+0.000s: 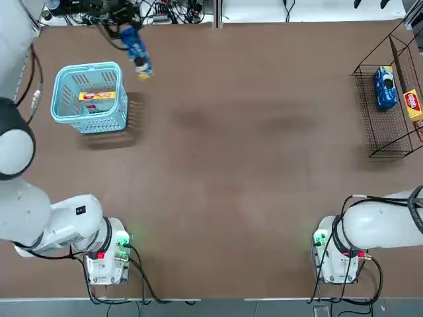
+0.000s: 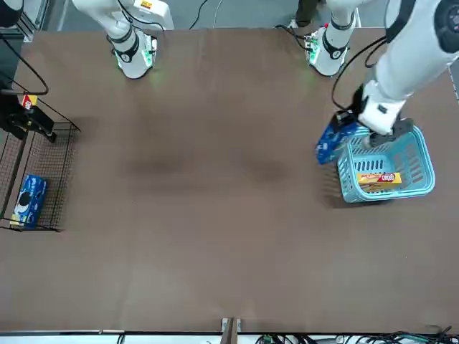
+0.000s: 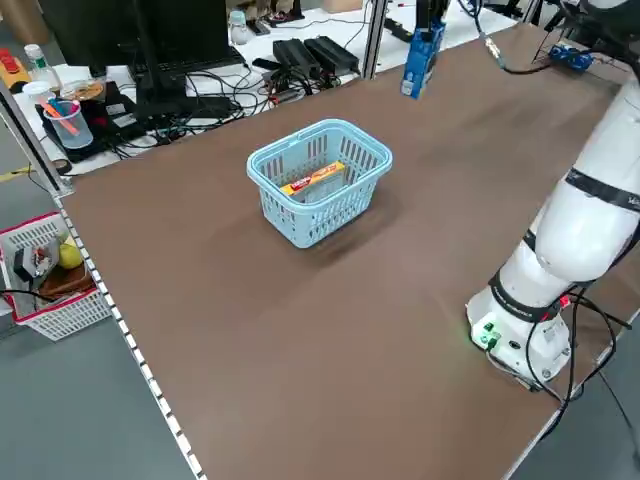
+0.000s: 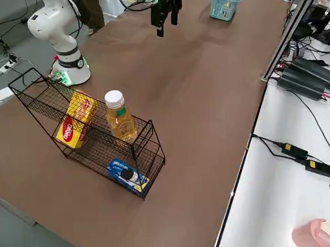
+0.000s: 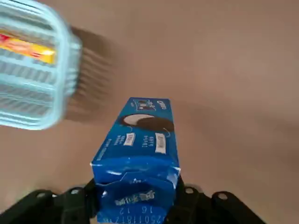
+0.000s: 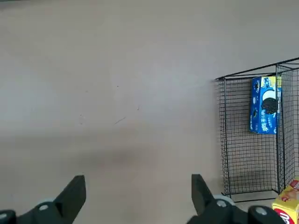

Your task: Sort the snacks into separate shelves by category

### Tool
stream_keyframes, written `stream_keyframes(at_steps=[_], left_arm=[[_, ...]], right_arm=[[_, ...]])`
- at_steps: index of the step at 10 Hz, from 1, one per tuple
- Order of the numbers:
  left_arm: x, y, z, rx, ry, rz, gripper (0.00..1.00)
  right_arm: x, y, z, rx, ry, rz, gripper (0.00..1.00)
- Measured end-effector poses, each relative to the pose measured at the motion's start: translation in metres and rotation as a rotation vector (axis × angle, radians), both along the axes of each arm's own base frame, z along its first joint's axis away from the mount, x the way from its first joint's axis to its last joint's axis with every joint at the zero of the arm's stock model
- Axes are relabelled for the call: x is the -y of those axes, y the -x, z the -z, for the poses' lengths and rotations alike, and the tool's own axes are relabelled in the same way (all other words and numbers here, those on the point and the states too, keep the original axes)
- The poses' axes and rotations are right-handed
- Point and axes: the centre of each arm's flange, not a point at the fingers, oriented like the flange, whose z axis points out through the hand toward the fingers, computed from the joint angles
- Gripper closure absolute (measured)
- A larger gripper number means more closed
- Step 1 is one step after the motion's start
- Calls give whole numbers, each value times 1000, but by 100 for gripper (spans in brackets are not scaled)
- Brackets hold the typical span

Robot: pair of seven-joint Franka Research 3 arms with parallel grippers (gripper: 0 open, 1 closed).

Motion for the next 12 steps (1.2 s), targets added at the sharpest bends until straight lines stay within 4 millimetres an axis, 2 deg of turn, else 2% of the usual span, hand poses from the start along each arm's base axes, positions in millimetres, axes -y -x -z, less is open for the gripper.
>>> stream_keyframes(at_steps=[2, 4, 5, 6, 7, 8, 9, 10, 12], left_arm=[[75, 0, 16, -8, 96, 105, 45], [172, 15, 44, 10, 98, 226, 45], [224, 23, 70, 26, 63, 224, 45], [271, 32, 109, 41, 39, 198, 45], [304, 38, 155, 50, 17, 159, 45], [327, 45, 200, 64, -23, 132, 45], [344, 52, 231, 92, -55, 126, 45], [356, 57, 244, 114, -54, 122, 45], [363, 53, 233, 135, -25, 112, 45]], right_arm=[[-1, 0, 1, -1, 0, -1, 0], [-1, 0, 1, -3, 0, -1, 0], [-1, 0, 2, -4, 0, -2, 0], [-1, 0, 2, -4, 0, -2, 0], [-1, 0, 2, -4, 0, -2, 0], [-1, 0, 2, -4, 0, -1, 0], [-1, 0, 2, -4, 0, -1, 0], [-1, 0, 2, -3, 0, -1, 0], [0, -1, 3, -4, 0, -1, 0]])
